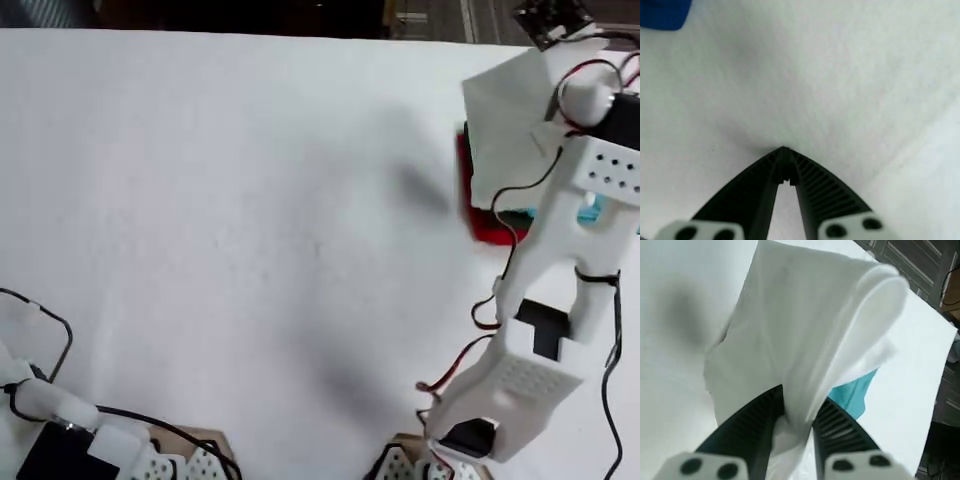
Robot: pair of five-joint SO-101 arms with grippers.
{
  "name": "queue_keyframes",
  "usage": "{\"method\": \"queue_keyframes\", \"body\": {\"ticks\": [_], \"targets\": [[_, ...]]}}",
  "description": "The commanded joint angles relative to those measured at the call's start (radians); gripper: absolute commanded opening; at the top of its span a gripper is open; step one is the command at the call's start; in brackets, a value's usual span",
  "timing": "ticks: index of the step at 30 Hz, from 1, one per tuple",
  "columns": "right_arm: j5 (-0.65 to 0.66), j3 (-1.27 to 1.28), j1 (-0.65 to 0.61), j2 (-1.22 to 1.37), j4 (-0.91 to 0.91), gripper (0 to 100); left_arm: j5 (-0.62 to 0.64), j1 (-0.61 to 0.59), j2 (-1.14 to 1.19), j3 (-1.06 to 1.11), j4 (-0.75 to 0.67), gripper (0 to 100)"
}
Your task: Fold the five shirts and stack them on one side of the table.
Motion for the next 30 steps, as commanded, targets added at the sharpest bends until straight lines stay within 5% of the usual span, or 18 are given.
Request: {"method": "queue_keyframes", "body": {"ticks": [1,30], "targets": [[0.040,-0.023,0.039,-0.021,-0.048,2.1,0.012,-0.006,-0.006,0.002,-0.017,3],[0.058,-0.025,0.220,0.453,-0.630,3.1,0.012,-0.009,-0.006,0.002,-0.018,3]]}}
